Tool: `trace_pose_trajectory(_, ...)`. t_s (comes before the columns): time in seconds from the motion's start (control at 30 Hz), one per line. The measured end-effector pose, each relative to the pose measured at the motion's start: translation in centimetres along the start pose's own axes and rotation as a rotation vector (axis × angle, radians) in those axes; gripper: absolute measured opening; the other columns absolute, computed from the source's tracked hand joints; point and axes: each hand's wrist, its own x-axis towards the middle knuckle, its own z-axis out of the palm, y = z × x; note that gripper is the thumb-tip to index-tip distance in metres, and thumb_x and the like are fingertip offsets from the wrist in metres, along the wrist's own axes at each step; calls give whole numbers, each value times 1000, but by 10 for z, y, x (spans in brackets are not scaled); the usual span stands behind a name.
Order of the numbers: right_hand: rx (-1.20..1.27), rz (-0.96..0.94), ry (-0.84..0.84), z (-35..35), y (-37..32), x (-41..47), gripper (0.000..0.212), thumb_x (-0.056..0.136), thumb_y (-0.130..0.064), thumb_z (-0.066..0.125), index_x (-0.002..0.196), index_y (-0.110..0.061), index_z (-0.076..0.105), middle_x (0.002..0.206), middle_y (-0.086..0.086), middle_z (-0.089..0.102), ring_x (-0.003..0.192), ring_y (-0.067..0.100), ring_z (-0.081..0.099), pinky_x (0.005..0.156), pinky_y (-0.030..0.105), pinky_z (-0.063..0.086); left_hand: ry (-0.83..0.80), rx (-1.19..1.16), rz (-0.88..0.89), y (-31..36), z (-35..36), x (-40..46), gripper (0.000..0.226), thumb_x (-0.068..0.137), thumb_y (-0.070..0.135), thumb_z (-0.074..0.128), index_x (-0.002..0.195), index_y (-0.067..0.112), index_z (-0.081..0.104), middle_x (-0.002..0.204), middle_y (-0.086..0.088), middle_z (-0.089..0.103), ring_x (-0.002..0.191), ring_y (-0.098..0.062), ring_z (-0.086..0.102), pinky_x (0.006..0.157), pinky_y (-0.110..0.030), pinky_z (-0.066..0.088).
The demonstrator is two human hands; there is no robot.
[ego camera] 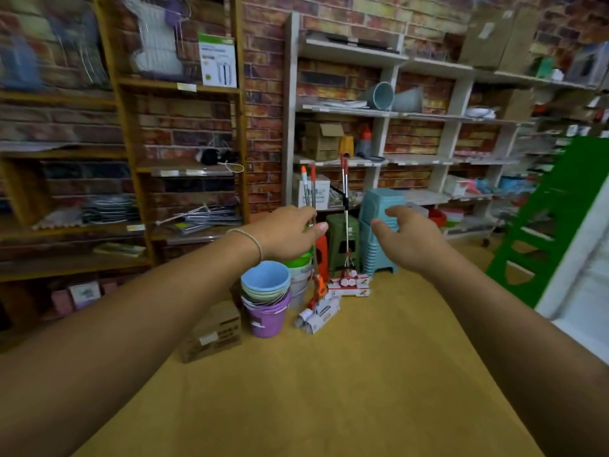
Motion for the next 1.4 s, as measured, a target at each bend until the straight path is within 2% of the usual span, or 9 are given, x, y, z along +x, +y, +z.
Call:
trace_pose_trajectory(0.13,-17,-13,-13,6,14,71,60,99,-48,45,149,-15,35,147,13,46,124,31,52,92,35,44,-8,-3,-8,-7,6,69,48,102,47,34,124,7,51,117,-18,59,105,-32,55,91,-45,46)
trace_pose_trajectory(0.27,-37,-32,-44,8,28,134,61,100,-47,44,150,-14,33,145,15,47,119,30,54,86,33,43,27,-21,-6,-19,12,133,45,102,48,34,118,10,53,108,-14,59,99,-30,55,79,-38,43)
trace_pose_trajectory(0.53,-72,-42,-53,31,51,229,56,101,-45,44,145,-10,39,134,15,56,118,31,55,83,31,41,38,-33,0,-54,41,233,43,102,47,34,117,10,51,109,-10,56,96,-24,50,76,-35,37)
trace_pose_trajectory(0.7,-85,-12,-59,65,70,294,59,100,-47,44,147,-12,38,140,16,52,125,32,52,97,37,44,8,-36,5,-88,69,299,52,102,49,33,129,8,49,117,-14,57,106,-30,55,92,-46,47)
trace_pose_trajectory(0.9,-105,48,-25,108,91,391,58,100,-48,43,144,-11,40,138,17,53,121,33,53,87,33,43,-30,-26,36,-142,106,409,50,101,52,33,121,11,52,113,-15,57,100,-29,54,87,-42,47)
trace_pose_trajectory(1.0,-96,89,-7,119,96,449,60,99,-50,43,146,-13,37,140,16,52,125,32,52,93,36,44,-56,-20,56,-167,111,470,51,101,51,34,126,10,51,119,-16,57,107,-31,54,86,-37,45)
trace_pose_trajectory(1.1,-99,121,38,126,101,501,61,99,-50,44,147,-14,37,135,16,57,121,30,56,96,38,45,-71,-24,75,-186,112,526,53,101,50,35,129,8,50,119,-18,59,109,-34,56,92,-42,48)
trace_pose_trajectory(1.27,-79,139,64,144,117,562,60,99,-49,45,147,-14,38,129,16,61,113,28,60,84,29,42,-64,-52,131,-197,123,600,51,102,46,38,132,6,48,131,-19,56,120,-35,53,99,-44,45)
trace_pose_trajectory(1.4,-77,160,55,159,142,605,60,99,-49,44,147,-13,37,128,15,62,118,28,58,93,33,43,-85,-45,186,-197,149,649,50,101,44,42,138,10,43,132,-20,53,120,-34,51,94,-38,45)
